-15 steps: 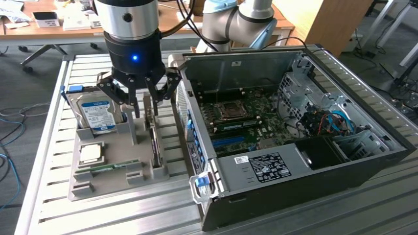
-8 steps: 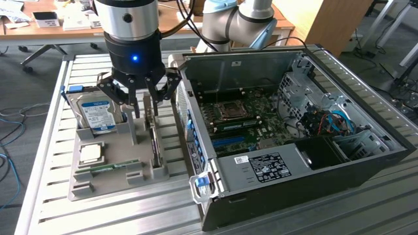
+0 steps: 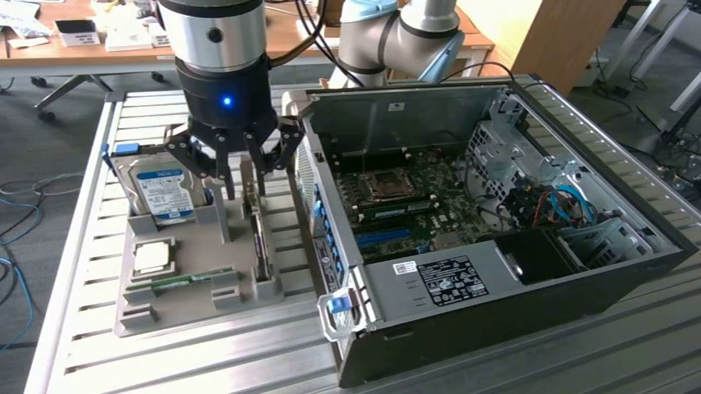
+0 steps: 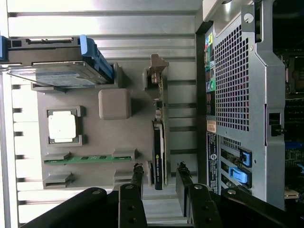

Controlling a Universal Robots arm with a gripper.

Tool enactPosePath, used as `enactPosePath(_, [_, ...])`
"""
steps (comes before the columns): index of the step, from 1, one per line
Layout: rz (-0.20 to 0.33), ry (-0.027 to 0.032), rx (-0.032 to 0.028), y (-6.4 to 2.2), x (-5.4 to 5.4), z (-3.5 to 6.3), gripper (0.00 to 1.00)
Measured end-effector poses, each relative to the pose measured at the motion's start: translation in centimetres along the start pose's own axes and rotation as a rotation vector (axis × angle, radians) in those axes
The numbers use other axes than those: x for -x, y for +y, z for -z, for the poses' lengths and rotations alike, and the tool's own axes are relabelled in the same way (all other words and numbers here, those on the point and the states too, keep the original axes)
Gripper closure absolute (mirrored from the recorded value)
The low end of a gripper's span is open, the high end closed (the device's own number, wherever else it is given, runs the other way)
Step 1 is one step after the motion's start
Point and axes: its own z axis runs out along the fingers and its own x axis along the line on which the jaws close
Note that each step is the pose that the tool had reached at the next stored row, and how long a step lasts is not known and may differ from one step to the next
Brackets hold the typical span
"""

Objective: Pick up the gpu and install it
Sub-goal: 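Pick up the gpu and move the gpu toward the slot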

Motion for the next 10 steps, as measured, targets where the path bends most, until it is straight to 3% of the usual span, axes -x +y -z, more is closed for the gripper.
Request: enactPosePath(10, [0.000,0.0000,0.0000,0.00,0.00,-0.13,0.58])
